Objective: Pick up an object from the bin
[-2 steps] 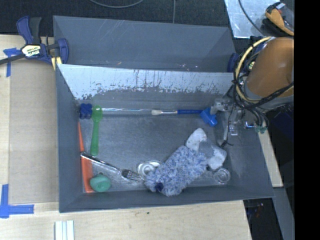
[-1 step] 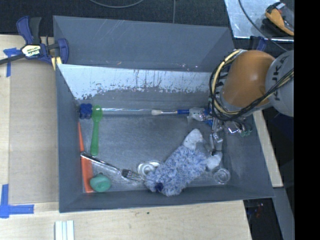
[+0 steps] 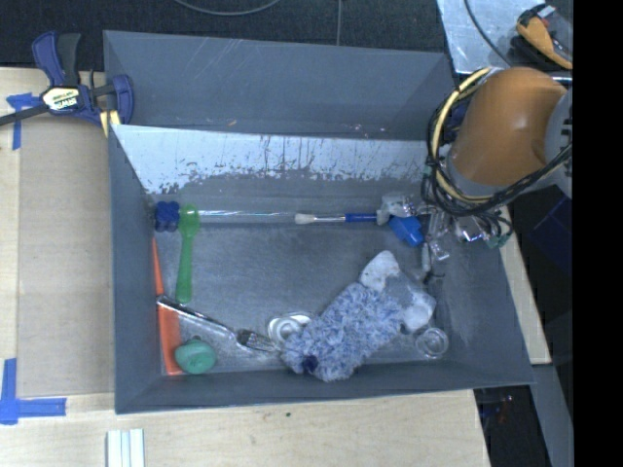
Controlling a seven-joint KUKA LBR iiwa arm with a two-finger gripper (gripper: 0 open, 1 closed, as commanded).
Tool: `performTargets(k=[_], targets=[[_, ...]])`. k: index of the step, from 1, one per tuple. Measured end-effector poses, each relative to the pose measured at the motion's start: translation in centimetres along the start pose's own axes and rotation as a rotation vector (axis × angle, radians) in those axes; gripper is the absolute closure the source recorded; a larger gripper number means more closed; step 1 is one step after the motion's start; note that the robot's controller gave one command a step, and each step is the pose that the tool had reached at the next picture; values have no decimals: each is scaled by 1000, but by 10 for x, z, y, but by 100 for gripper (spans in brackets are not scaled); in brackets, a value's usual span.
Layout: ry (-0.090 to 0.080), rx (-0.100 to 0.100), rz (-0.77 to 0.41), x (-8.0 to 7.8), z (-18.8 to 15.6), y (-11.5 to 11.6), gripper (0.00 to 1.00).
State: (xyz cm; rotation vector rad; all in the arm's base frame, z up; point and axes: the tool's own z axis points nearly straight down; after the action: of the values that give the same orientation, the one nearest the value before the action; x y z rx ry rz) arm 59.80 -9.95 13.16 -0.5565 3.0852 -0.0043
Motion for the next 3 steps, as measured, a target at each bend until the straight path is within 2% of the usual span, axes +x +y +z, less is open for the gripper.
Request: performTargets(k=[1,2,3], targets=[[6,-5,-166,25,31,43,0],[-4,4,-442,-1,61,25,0],[4,-1,-257,21,59,69,100]])
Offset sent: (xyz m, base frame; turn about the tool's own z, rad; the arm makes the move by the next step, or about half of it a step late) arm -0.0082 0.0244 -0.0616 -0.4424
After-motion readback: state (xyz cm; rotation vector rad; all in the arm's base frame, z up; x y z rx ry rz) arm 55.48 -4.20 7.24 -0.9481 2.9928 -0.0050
